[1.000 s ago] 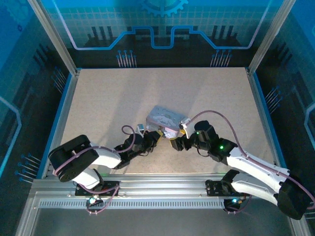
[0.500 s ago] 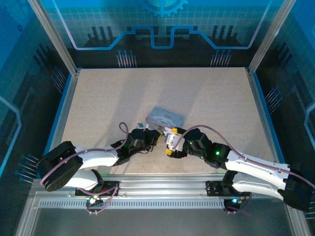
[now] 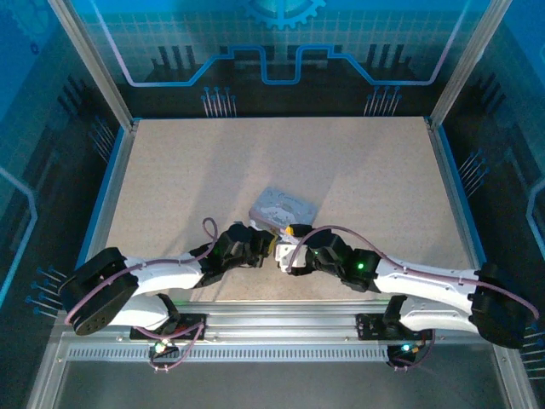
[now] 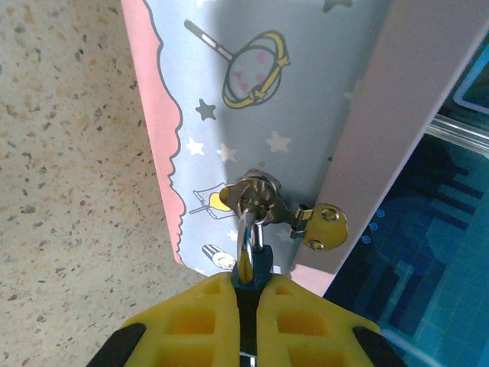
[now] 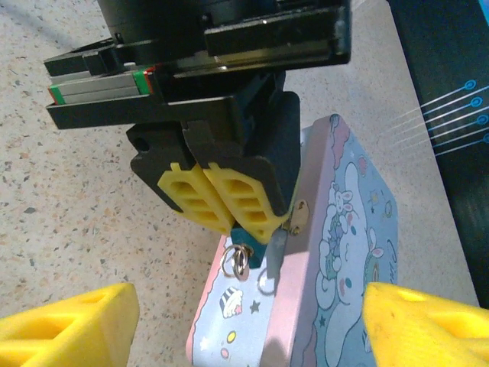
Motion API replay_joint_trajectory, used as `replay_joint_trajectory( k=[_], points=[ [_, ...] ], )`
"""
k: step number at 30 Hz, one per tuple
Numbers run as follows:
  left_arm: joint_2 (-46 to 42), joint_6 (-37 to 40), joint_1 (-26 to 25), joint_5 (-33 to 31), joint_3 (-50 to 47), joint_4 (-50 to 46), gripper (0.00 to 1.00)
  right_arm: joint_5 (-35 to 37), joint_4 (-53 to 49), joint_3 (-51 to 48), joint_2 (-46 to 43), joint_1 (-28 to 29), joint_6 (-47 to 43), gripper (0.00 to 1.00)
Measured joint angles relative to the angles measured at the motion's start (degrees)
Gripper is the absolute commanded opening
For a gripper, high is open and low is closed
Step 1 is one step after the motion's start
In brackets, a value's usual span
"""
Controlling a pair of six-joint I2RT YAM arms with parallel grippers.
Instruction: Unlock the padlock with the key
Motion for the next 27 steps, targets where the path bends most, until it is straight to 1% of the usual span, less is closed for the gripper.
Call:
replay_joint_trajectory(
  k=[6,8,14,20,27],
  points=[
    [0.0,-2.8,0.0,1.2,0.0,1.8,0.00,0.1,2.3,0.0,3.8,0.1,-0.6,0.55],
    [0.1,-3.1,0.0,1.5,0.0,2.2,0.00,0.1,2.5,0.0,4.7,0.1,-0.5,0.48],
    [0.6,-4.2,0.0,1.9,0.0,2.7,0.00,1.0,3.4,0.0,5.7,0.1,-0.5,0.36],
    [0.9,-4.3,0.0,2.4,0.0,2.8,0.00,3.0,3.7,0.0,7.0,0.1,-0.7,0.29],
    [2.3,-4.3,0.0,3.3,0.0,3.9,0.00,4.8,3.8,0.0,7.6,0.0,-0.7,0.26]
  ],
)
